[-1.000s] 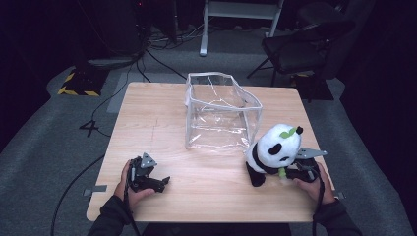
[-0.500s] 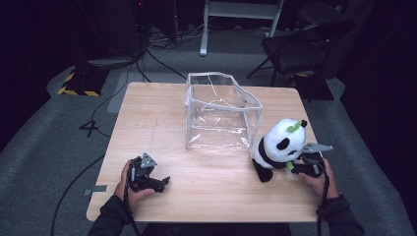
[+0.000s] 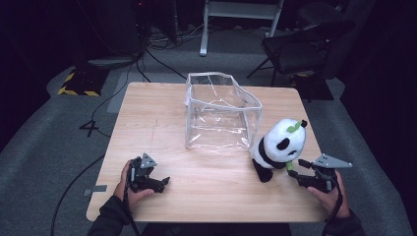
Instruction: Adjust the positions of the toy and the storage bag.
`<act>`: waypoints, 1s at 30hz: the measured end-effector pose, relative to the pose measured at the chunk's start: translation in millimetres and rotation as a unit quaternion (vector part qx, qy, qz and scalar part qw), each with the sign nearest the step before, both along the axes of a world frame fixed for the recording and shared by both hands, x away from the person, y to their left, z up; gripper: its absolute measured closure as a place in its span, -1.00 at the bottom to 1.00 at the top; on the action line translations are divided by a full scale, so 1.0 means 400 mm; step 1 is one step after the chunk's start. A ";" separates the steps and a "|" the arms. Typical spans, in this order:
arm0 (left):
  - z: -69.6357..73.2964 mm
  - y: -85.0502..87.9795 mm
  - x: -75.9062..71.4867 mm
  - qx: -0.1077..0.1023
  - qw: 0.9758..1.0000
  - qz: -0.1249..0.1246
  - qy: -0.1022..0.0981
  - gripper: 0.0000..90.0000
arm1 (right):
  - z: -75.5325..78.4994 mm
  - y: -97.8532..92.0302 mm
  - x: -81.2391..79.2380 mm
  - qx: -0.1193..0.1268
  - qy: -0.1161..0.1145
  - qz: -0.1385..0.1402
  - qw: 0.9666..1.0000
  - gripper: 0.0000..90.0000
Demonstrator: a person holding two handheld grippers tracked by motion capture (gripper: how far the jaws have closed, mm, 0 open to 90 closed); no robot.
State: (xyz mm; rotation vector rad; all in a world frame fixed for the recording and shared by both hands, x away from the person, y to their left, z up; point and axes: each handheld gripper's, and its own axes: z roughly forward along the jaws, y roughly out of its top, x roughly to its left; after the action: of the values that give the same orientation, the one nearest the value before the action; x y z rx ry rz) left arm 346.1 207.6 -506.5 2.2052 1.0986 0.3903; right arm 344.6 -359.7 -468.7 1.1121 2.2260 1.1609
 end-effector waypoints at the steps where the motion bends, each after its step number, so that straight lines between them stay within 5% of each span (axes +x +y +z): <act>1: 0.000 0.000 0.000 0.000 1.000 0.000 0.000 -0.99 | 0.002 0.012 -0.009 -0.001 -0.005 0.007 1.000 -0.18; 5: 0.000 0.000 0.000 0.000 1.000 0.000 0.000 -0.99 | 0.004 0.071 -0.034 -0.002 -0.008 0.040 0.999 -0.17; 17: 0.000 0.000 0.000 0.000 1.000 0.000 0.000 -0.99 | -0.051 0.195 -0.034 -0.024 0.024 0.062 0.998 -0.19; 24: 0.000 0.000 0.000 0.000 1.000 0.000 0.000 -0.99 | -0.065 0.249 -0.013 -0.031 0.022 0.027 0.999 -0.25; 30: 0.000 0.000 0.000 0.000 1.000 -0.001 0.000 -0.99 | -0.072 0.272 -0.005 -0.052 0.016 0.000 0.999 -0.05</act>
State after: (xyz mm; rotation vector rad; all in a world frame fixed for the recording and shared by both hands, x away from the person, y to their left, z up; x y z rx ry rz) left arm 346.2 207.6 -506.6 2.2055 1.0974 0.3894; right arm 342.5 -251.1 -497.7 1.0959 2.2830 1.0215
